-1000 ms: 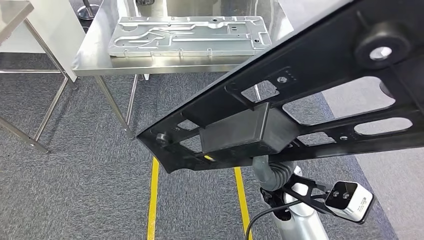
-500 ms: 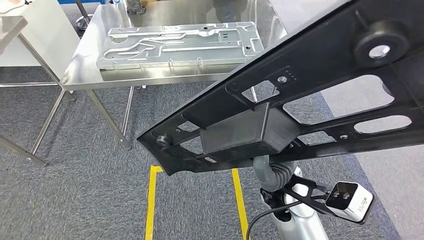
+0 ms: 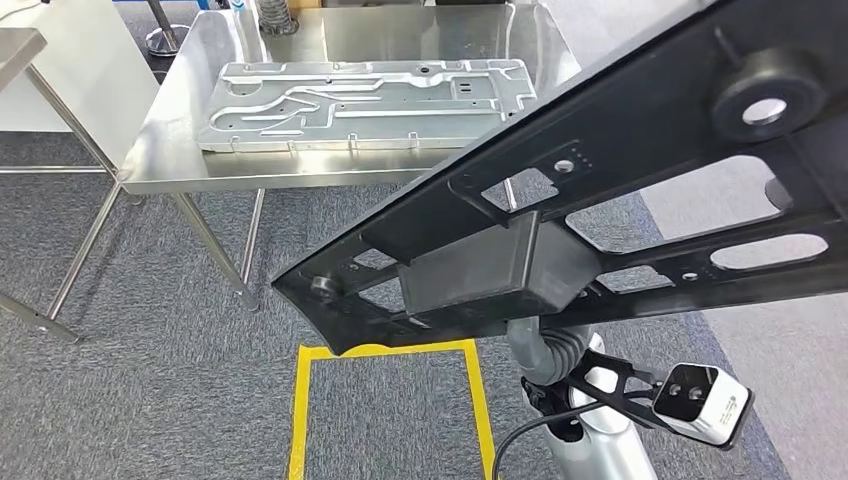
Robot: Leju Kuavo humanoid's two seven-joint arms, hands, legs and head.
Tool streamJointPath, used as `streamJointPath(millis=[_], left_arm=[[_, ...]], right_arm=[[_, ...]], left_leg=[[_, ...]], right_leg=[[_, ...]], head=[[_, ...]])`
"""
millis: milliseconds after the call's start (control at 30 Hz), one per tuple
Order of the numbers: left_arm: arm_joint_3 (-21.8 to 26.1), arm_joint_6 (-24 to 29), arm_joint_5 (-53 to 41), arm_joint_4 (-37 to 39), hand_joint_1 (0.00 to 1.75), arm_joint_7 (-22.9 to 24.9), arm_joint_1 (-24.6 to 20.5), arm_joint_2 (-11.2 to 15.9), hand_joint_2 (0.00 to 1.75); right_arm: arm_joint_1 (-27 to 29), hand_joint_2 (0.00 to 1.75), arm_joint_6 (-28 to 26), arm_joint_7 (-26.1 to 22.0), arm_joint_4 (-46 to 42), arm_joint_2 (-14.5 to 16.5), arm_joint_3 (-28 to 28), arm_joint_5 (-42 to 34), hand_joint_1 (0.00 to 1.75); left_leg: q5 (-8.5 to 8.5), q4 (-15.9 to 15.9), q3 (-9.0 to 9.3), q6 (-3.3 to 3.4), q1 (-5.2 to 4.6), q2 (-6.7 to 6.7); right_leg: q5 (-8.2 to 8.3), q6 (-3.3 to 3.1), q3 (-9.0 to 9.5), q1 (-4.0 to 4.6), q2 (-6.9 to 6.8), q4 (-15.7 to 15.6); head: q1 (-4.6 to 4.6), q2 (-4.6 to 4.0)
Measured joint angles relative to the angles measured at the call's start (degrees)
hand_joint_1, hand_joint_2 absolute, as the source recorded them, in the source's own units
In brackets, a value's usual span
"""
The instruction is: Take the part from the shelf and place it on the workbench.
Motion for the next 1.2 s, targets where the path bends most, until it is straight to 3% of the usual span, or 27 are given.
streamJointPath(millis=[33, 100, 167, 267, 300, 367, 433, 467, 500, 533, 600, 633, 667, 733, 800, 833, 933, 967, 1000, 1033, 1133, 1167, 1200], left_arm=[[0.1, 0.0, -0.1, 0.0, 0.00, 0.0, 0.0, 0.0, 1.75], [0.2, 0.0, -0.2, 0.0, 0.00, 0.0, 0.0, -0.1, 1.75], [0.3, 0.0, -0.3, 0.0, 0.00, -0.1, 0.0, -0.1, 1.75], [0.3, 0.0, -0.4, 0.0, 0.00, -0.2, -0.1, -0.2, 1.75], [0.3, 0.0, -0.4, 0.0, 0.00, -0.3, -0.1, -0.2, 1.75], [0.3, 0.0, -0.4, 0.0, 0.00, -0.3, -0.3, -0.2, 1.75], [0.3, 0.0, -0.4, 0.0, 0.00, -0.3, -0.2, -0.2, 1.75], [0.3, 0.0, -0.4, 0.0, 0.00, -0.3, 0.0, -0.2, 1.75], [0.4, 0.0, -0.4, 0.0, 0.00, -0.3, 0.1, -0.2, 1.75], [0.4, 0.0, -0.4, 0.0, 0.00, -0.3, 0.2, -0.2, 1.75], [0.6, 0.0, -0.4, 0.0, 0.00, -0.3, 0.4, -0.2, 1.75], [0.6, 0.0, -0.5, 0.0, 0.00, -0.3, 0.5, -0.2, 1.75], [0.7, 0.0, -0.5, 0.0, 0.00, -0.3, 0.5, -0.1, 1.75], [0.8, -0.1, -0.5, 0.0, 0.00, -0.3, 0.4, -0.1, 1.75], [0.9, -0.1, -0.6, 0.0, 0.00, -0.3, 0.3, -0.2, 1.75], [1.0, -0.1, -0.6, 0.0, 0.00, -0.3, 0.2, -0.2, 1.75], [1.2, -0.1, -0.6, 0.0, 0.00, -0.4, 0.2, -0.2, 1.75], [1.2, -0.1, -0.6, 0.0, 0.00, -0.4, 0.2, -0.2, 1.75], [1.3, -0.1, -0.6, 0.0, 0.00, -0.4, 0.2, -0.3, 1.75], [1.3, -0.1, -0.6, 0.0, 0.00, -0.5, 0.3, -0.3, 1.75], [1.3, -0.1, -0.6, 0.0, 0.00, -0.6, 0.2, -0.6, 1.75], [1.3, -0.1, -0.7, 0.0, 0.00, -0.7, 0.2, -0.7, 1.75], [1.4, -0.1, -0.8, 0.0, 0.00, -0.8, 0.2, -0.8, 1.75]], right_arm=[[0.0, 1.75, 0.0, 0.0, 0.0, 0.0, -0.1, 0.0, 1.75], [0.0, 1.75, 0.1, 0.0, 0.0, 0.0, -0.2, 0.0, 1.75], [0.0, 1.75, 0.1, 0.0, 0.0, 0.0, -0.4, 0.0, 1.75], [-0.1, 1.75, 0.1, 0.0, 0.0, 0.0, -0.5, -0.1, 1.75], [-0.1, 1.75, 0.1, 0.0, 0.0, 0.1, -0.6, -0.2, 1.75], [-0.1, 1.75, 0.1, 0.0, 0.0, 0.1, -0.6, -0.4, 1.75], [-0.1, 1.75, 0.1, 0.0, 0.0, 0.1, -0.7, -0.5, 1.75], [0.0, 1.75, 0.1, 0.0, 0.0, 0.1, -0.7, -0.6, 1.75], [0.0, 1.75, 0.1, 0.0, 0.0, 0.1, -0.7, -0.6, 1.75], [0.0, 1.75, 0.1, 0.0, 0.0, 0.1, -0.7, -0.6, 1.75], [0.0, 1.75, 0.1, 0.0, 0.0, 0.1, -0.7, -0.6, 1.75], [0.0, 1.75, 0.1, 0.0, 0.1, 0.1, -0.7, -0.7, 1.75], [0.0, 1.75, 0.1, 0.0, 0.1, 0.1, -0.7, -0.7, 1.75], [0.0, 1.75, 0.1, 0.0, 0.0, 0.1, -0.8, -0.7, 1.75], [-0.1, 1.75, 0.2, 0.0, -0.1, 0.1, -0.9, -0.7, 1.75], [-0.2, 1.75, 0.2, 0.0, -0.1, 0.1, -0.9, -0.8, 1.75], [-0.3, 1.75, 0.3, 0.0, 0.0, 0.1, -0.9, -0.8, 1.75], [-0.3, 1.75, 0.3, 0.0, 0.0, 0.1, -0.9, -0.8, 1.75], [-0.2, 1.75, 0.2, 0.0, 0.0, 0.1, -0.9, -0.8, 1.75], [-0.2, 1.75, 0.2, 0.0, 0.0, 0.1, -0.9, -0.7, 1.75], [-0.1, 1.75, 0.1, 0.0, 0.0, 0.1, -0.9, -0.5, 1.75], [0.0, 1.75, 0.0, 0.0, 0.0, 0.1, -0.9, -0.4, 1.75], [0.1, 1.75, -0.1, 0.0, -0.1, 0.0, -0.9, -0.3, 1.75]], left_leg=[[-0.58, 0.0, 0.79, -0.19, 0.09, -0.05], [-1.80, 0.0, 2.13, -0.74, 0.15, -0.12], [-2.67, -0.1, 2.97, -1.52, 0.06, -0.09], [-2.57, 0.6, 4.20, -2.74, 0.05, 0.04], [-2.79, 2.3, 3.70, -2.99, 0.12, 0.06], [-4.72, 8.7, 0.31, -3.24, 0.29, 0.08], [-8.12, 15.0, -4.57, -3.35, 0.34, 0.08], [-9.22, 16.0, -6.19, -3.31, 0.34, 0.08], [-9.01, 15.0, -6.92, -3.12, 0.33, 0.08], [-7.31, 12.3, -6.88, -2.86, 0.30, 0.08], [-0.76, 5.4, -6.07, -2.22, 0.01, 0.08], [1.69, 3.1, -5.69, -2.00, -0.23, 0.11], [3.26, 2.0, -5.50, -1.75, -0.49, 0.13], [3.17, 1.5, -4.91, -1.17, -0.62, 0.11], [2.91, 0.8, -3.76, -0.46, -0.40, 0.01], [2.68, 0.6, -3.08, -0.20, -0.31, -0.03], [1.38, 0.3, -1.56, 0.14, -0.27, -0.07], [0.80, 0.3, -0.93, 0.11, -0.27, -0.12], [0.16, 0.3, -0.15, 0.03, -0.26, -0.18], [-0.51, 0.3, 0.76, -0.09, -0.26, -0.23], [-2.65, 0.3, 3.23, -0.69, -0.32, -0.33], [-3.23, 0.0, 3.64, -1.03, -0.34, -0.37], [-3.46, 0.0, 3.99, -1.42, -0.37, -0.38]], right_leg=[[2.26, 0.03, 0.37, -0.08, -0.13, -3.0], [8.43, -0.28, 1.96, -0.02, -0.56, -10.4], [11.17, -1.14, 2.77, 0.26, -0.73, -14.0], [10.75, -2.68, 4.42, 0.24, -0.37, -15.0], [10.49, -3.08, 5.28, 0.19, -0.35, -15.1], [9.71, -3.53, 6.65, 0.26, -0.33, -15.3], [8.69, -3.74, 7.56, 0.45, -0.18, -15.3], [8.15, -3.78, 8.15, 0.55, -0.06, -15.3], [7.55, -3.76, 8.89, 0.65, 0.07, -15.3], [6.91, -3.71, 9.73, 0.75, 0.15, -15.3], [5.59, -3.47, 11.27, 0.91, 0.20, -15.3], [5.04, -3.20, 11.74, 0.95, 0.28, -15.3], [4.64, -2.87, 12.11, 0.93, 0.37, -15.3], [4.55, -2.12, 12.42, 0.89, 0.51, -14.8], [4.74, -1.55, 11.46, 0.81, 0.35, -12.0], [4.34, -1.28, 9.99, 0.74, 0.27, -9.4], [0.65, -0.47, 2.93, 0.44, 0.13, 0.0], [-0.28, -0.33, 1.06, 0.35, 0.09, 1.3], [-0.18, -0.27, 0.00, 0.28, 0.03, 1.0], [1.20, -0.33, -0.17, 0.23, -0.02, -1.2], [9.72, -1.25, 1.51, 0.52, -0.12, -11.2], [11.41, -1.66, 1.85, 0.74, -0.13, -12.8], [11.94, -2.05, 2.02, 0.91, -0.08, -13.5]], head=[[0.00, 0.00], [0.00, 0.00], [0.01, 0.00], [-0.01, 0.00], [-0.03, 0.00], [-0.03, 0.00], [-0.04, 0.00], [-0.04, 0.00], [-0.04, 0.00], [-0.04, 0.00], [-0.02, 0.00], [-0.02, 0.00], [-0.02, 0.00], [-0.04, 0.00], [-0.03, 0.00], [-0.02, 0.00], [-0.02, 0.00], [-0.02, 0.00], [-0.02, 0.00], [-0.02, 0.00], [0.02, 0.00], [0.06, 0.00], [0.09, 0.00]])
